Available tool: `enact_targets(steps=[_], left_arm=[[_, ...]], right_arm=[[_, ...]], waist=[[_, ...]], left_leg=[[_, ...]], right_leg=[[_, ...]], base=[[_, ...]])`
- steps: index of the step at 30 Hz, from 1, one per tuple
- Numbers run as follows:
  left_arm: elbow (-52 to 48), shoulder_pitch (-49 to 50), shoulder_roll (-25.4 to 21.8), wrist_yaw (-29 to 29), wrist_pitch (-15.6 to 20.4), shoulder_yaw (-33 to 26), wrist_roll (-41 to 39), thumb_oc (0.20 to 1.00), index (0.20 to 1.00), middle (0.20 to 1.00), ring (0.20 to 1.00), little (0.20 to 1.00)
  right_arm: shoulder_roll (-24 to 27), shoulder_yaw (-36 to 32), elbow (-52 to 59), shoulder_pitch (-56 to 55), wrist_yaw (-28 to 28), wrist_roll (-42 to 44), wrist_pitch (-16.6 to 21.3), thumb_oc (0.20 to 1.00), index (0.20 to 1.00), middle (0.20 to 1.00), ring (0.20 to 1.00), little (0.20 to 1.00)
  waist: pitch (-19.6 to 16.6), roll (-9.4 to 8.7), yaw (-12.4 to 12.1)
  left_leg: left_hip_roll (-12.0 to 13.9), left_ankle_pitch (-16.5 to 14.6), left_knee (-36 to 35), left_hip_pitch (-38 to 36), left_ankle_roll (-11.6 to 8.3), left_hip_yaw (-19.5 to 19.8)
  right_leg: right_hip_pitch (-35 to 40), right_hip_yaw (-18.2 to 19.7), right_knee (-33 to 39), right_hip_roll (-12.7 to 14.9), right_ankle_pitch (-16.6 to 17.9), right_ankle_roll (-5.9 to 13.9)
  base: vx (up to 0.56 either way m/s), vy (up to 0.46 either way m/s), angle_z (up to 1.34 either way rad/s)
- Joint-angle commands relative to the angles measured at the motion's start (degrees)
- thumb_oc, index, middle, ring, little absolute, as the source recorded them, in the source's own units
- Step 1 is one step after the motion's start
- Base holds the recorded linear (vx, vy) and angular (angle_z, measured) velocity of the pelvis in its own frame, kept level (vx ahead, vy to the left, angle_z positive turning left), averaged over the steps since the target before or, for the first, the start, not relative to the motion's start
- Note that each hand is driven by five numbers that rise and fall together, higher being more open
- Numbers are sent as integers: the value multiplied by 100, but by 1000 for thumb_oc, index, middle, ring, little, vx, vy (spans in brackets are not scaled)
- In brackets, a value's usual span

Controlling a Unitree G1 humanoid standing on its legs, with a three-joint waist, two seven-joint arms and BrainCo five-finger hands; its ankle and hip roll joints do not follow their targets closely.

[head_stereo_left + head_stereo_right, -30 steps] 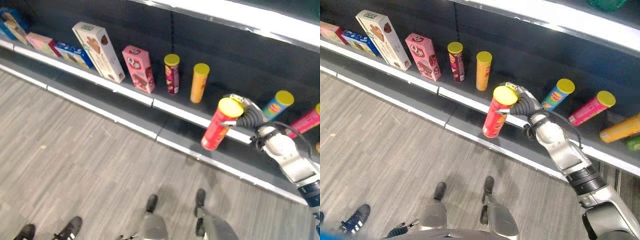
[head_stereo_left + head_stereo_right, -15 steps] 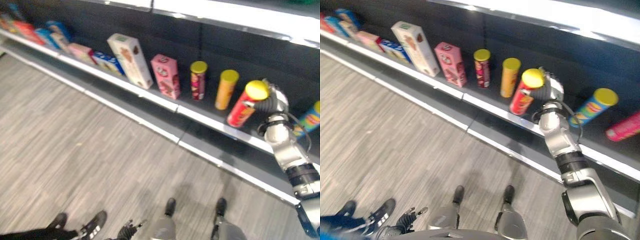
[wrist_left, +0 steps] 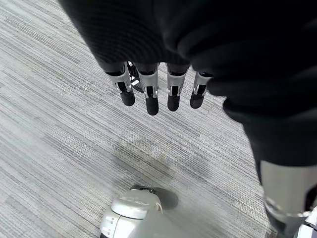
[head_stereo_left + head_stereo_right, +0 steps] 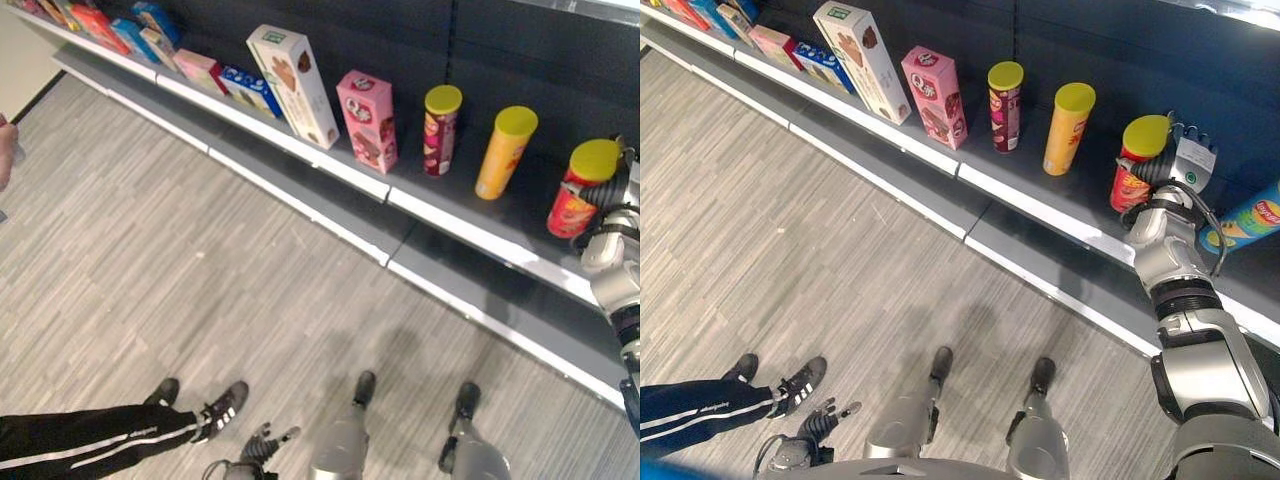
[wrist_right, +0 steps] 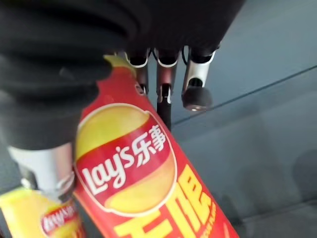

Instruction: Put the goods on the table back onto the shelves and tidy them up.

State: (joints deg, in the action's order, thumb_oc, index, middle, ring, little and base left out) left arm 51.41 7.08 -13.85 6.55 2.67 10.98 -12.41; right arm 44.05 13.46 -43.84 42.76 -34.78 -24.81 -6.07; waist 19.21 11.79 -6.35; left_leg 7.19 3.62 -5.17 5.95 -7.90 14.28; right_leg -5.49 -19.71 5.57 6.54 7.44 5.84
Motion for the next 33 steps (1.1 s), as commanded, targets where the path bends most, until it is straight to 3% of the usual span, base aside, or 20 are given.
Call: enact_targets(steps=[1,15,33], left_arm=[[4,-96,-397,156,152,429,-21,1000,1000,1000,1000,1000],[62,-189,-413,240,209,575,-47,1000,1000,1000,1000,1000],[108,-264,-401,273,229,634,-10,1000,1000,1000,1000,1000]], right_arm=[[292,367,11,532,-398,41,129,200,200,200,200,200],[458,378,-325,1030,-724,489,151,200,200,200,200,200],[388,383,-621,1126,-800,747,195,200,200,200,200,200]], waist=[[-139,-268,-72],[-46,-97,-104],[-31,-65,-59]], left_leg=[[238,-184,50,-29,-80,-503],[210,-150,41,99,-75,-516],[236,-171,29,106,-82,-575]], right_leg=[[-257,244,-1133,490,-1265,260],[-512,317,-1354,570,-1299,271],[-582,335,-1392,580,-1284,297]], base=[[0,0,0],[0,0,0],[0,0,0]])
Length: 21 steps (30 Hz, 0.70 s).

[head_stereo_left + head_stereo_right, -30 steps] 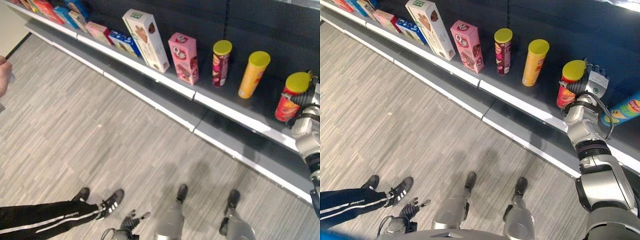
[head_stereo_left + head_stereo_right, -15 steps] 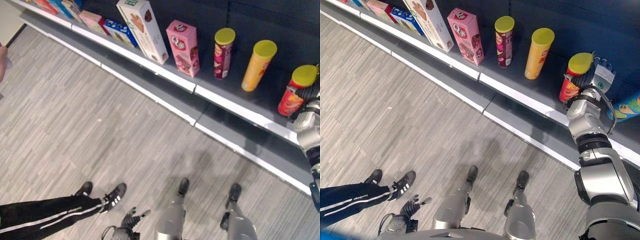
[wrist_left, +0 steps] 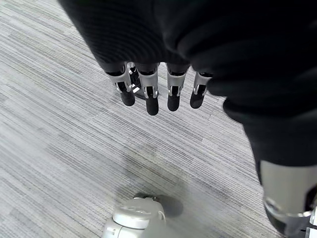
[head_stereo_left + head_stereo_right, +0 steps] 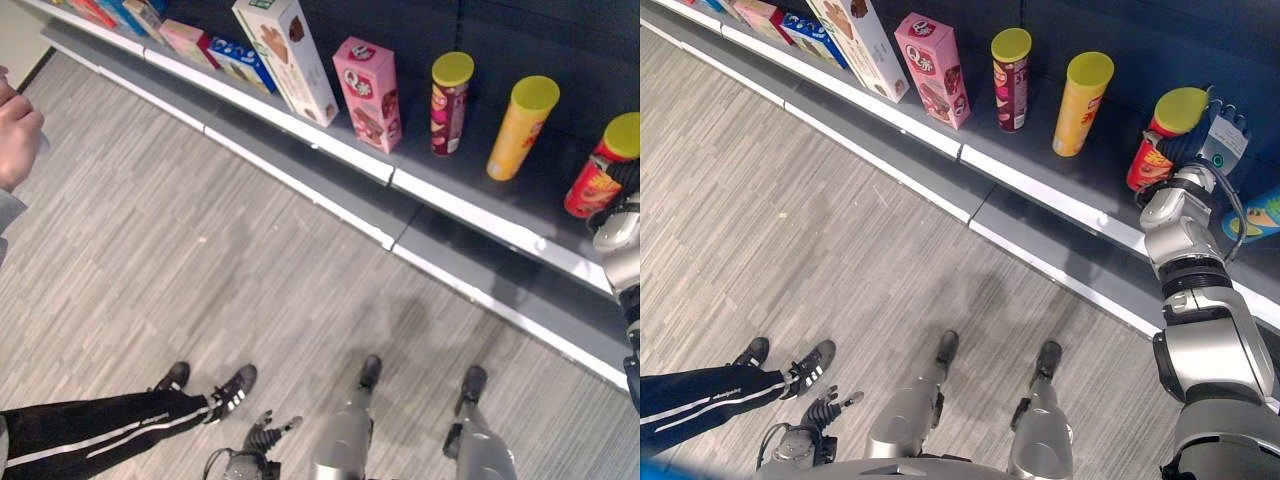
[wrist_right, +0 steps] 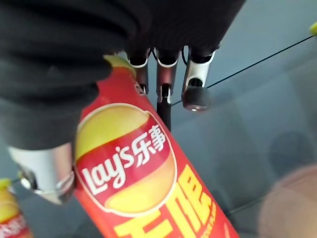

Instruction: Put the goods on the table back onto the shelves and tidy them up.

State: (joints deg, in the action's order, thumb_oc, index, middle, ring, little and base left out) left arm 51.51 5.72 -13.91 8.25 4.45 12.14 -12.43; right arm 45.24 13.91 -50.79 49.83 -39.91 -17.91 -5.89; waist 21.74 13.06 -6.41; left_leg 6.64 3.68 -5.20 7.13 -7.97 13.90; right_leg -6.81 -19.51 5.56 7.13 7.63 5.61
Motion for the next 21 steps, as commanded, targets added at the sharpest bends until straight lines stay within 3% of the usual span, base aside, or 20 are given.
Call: enact_targets(steps=[1,21], left_arm=[[98,-135,-394,103,51,519,-10,1000,1000,1000,1000,1000],[136,-152,-390,175,57,528,-51,1000,1000,1000,1000,1000]], right_arm=[[260,335,41,403,-283,79,179,200,200,200,200,200],[106,265,-160,473,-342,554,337,200,200,200,200,200]], waist=[[-280,-195,-44],[-287,-196,-43]], left_leg=[[293,-178,32,-12,-74,-545],[281,-210,28,-20,-52,-578]], right_leg=[[-459,314,-1393,526,-1297,324],[-529,367,-1446,536,-1278,328]], base=[[0,0,0],[0,0,0]])
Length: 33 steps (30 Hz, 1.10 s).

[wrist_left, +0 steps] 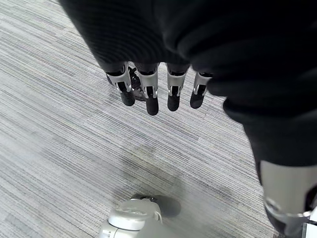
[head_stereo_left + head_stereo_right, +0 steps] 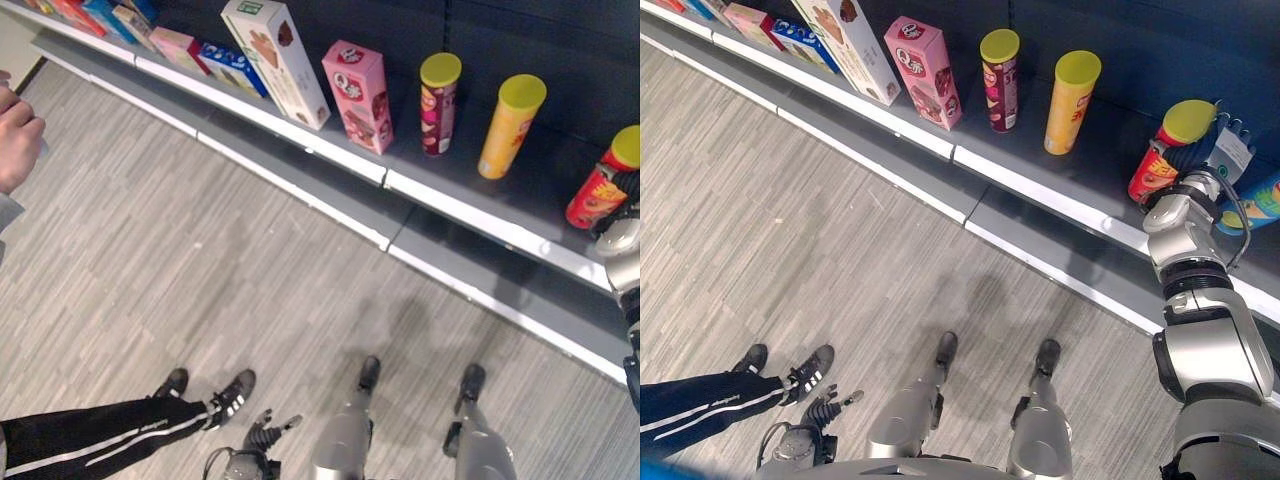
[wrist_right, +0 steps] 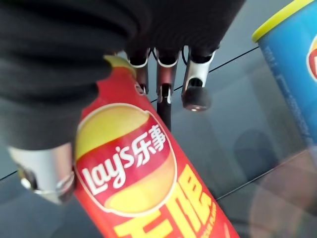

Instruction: Put the goods on the table back onto the shelves and tidy them up.

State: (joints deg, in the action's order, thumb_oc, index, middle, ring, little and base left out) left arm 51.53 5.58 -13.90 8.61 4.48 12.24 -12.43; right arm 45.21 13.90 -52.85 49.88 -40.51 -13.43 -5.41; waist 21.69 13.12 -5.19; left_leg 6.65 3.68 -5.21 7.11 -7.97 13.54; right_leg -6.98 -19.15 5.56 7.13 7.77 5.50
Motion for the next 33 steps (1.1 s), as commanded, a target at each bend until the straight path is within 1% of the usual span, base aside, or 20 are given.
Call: enact_targets(steps=[1,16,19,20,21,31,33], left_arm=[[136,-140,-395,148,56,518,-49,1000,1000,1000,1000,1000],[74,-139,-419,187,78,554,-82,1000,1000,1000,1000,1000],[88,-141,-414,204,60,558,-82,1000,1000,1000,1000,1000],[87,-146,-411,204,62,560,-82,1000,1000,1000,1000,1000],[81,-155,-406,208,67,562,-96,1000,1000,1000,1000,1000],[132,-173,-392,216,52,567,-80,1000,1000,1000,1000,1000],[147,-185,-414,207,36,558,-51,1000,1000,1000,1000,1000]], right_arm=[[106,267,41,482,-287,123,295,200,200,200,200,200],[16,365,-130,642,-283,273,345,200,200,200,200,200],[-131,344,-140,586,-311,307,355,200,200,200,200,200],[-152,351,-144,584,-314,305,355,523,523,523,523,523],[-195,351,-189,591,-326,319,360,1000,1000,1000,1000,1000],[-261,304,-88,509,-344,355,353,1000,1000,1000,1000,1000],[-231,275,55,463,-360,329,346,1000,1000,1000,1000,1000]], waist=[[-282,-204,-165],[-285,-216,-227],[-290,-249,-225],[-290,-259,-225],[-293,-274,-227],[-318,-329,-226],[-343,-366,-217]], left_leg=[[281,-209,29,-16,-53,-544],[296,-201,24,11,-53,-521],[299,-231,27,-9,-36,-529],[300,-232,29,-8,-34,-530],[300,-229,26,-5,-36,-531],[292,-244,27,-12,-37,-552],[290,-256,35,-12,-34,-569]], right_leg=[[-517,334,-1445,534,-1291,340],[-559,358,-1480,514,-1308,345],[-573,372,-1485,506,-1297,349],[-564,382,-1471,504,-1288,350],[-562,377,-1446,502,-1273,353],[-472,353,-1311,502,-1212,365],[-418,343,-1227,497,-1182,376]], base=[[0,0,0],[0,0,0],[0,0,0],[0,0,0],[0,0,0],[0,0,0],[0,0,0]])
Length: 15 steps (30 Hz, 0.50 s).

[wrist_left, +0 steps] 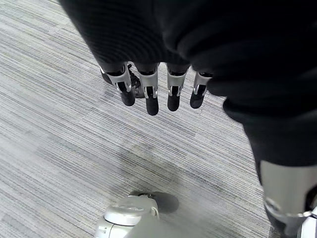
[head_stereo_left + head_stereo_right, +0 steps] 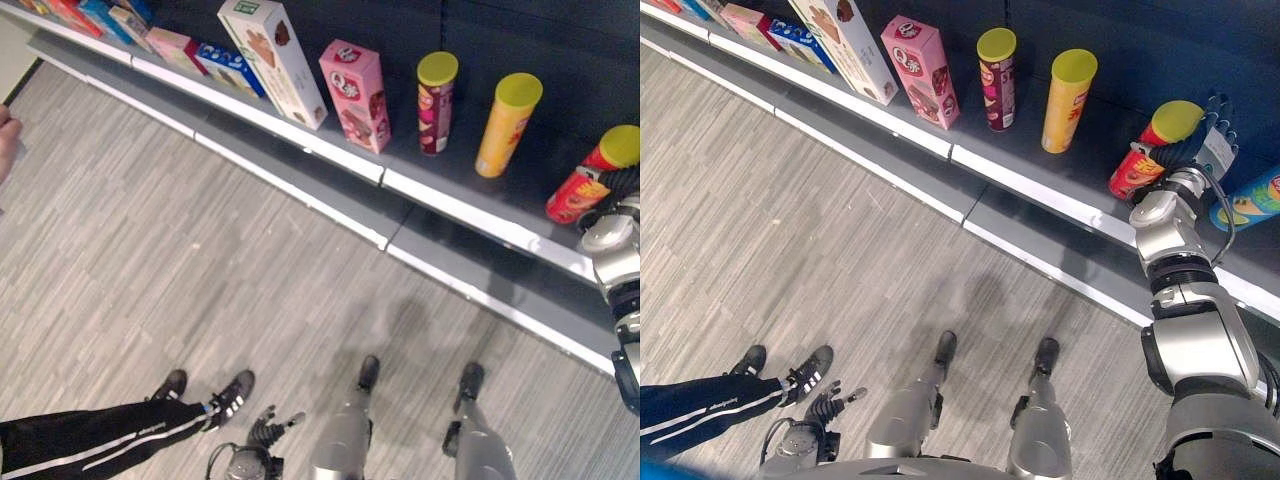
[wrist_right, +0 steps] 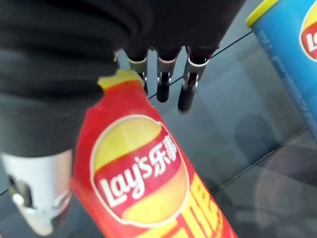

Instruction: Put the goods on the table back onto the shelves and tidy them up.

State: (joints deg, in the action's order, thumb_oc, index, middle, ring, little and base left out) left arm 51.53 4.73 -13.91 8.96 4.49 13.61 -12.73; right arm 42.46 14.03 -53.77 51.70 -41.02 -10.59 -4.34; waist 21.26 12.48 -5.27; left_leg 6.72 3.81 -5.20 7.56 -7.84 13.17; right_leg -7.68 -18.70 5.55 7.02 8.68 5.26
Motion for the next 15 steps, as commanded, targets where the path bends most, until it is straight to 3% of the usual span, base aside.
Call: enact_targets(steps=[1,3,6,11,12,13,14,15], left_arm=[[160,-103,-417,166,20,406,15,1000,1000,1000,1000,1000],[166,-105,-420,162,6,393,18,1000,1000,1000,1000,1000],[346,-79,-381,132,-117,165,206,1000,1000,1000,1000,1000],[444,1,-436,112,-237,-118,338,1000,1000,1000,1000,1000],[510,43,-426,90,-297,-338,431,1000,1000,1000,1000,1000],[598,130,-461,47,-350,-565,540,1000,1000,1000,1000,1000],[595,144,-474,44,-350,-559,544,1000,1000,1000,1000,1000],[613,203,-503,-11,-375,-674,591,1000,1000,1000,1000,1000]], right_arm=[[96,203,352,226,-355,1,234,1000,1000,1000,1000,1000],[120,157,524,153,-384,-45,215,1000,1000,1000,1000,1000],[169,-390,2102,-652,-587,-525,165,1000,1000,1000,1000,1000],[-88,-1003,3338,-1779,-378,-737,246,1000,1000,1000,1000,1000],[-274,-1229,3934,-2382,2,-476,503,1000,1000,1000,1000,1000],[-583,-1423,4573,-3186,843,444,1007,1000,1000,1000,1000,1000],[-590,-1449,4605,-3227,869,457,1003,1000,1000,1000,1000,1000],[-725,-1517,4839,-3601,1256,931,1186,1000,1000,1000,1000,1000]], waist=[[-316,-341,-198],[-322,-363,-196],[-367,-539,-56],[-449,-743,51],[-482,-867,153],[-547,-1064,263],[-558,-1076,248],[-588,-1157,290]], left_leg=[[278,-278,33,-69,-42,-534],[277,-286,33,-79,-38,-533],[313,-378,52,-151,-10,-613],[348,-468,67,-263,15,-717],[369,-520,76,-322,30,-788],[383,-570,84,-404,45,-904],[379,-572,83,-412,47,-912],[382,-599,85,-453,56,-970]], right_leg=[[-314,292,-1193,509,-1258,405],[-296,287,-1173,511,-1247,407],[-193,290,-1055,497,-1203,413],[-78,333,-934,466,-1154,416],[-30,363,-881,442,-1121,417],[25,421,-810,417,-1056,425],[32,427,-802,419,-1053,427],[46,463,-759,415,-1024,437]], base=[[0,0,0],[0,0,0],[8,12,1],[39,8,-1],[37,30,-4],[38,31,-10],[26,39,-20],[21,44,-29]])
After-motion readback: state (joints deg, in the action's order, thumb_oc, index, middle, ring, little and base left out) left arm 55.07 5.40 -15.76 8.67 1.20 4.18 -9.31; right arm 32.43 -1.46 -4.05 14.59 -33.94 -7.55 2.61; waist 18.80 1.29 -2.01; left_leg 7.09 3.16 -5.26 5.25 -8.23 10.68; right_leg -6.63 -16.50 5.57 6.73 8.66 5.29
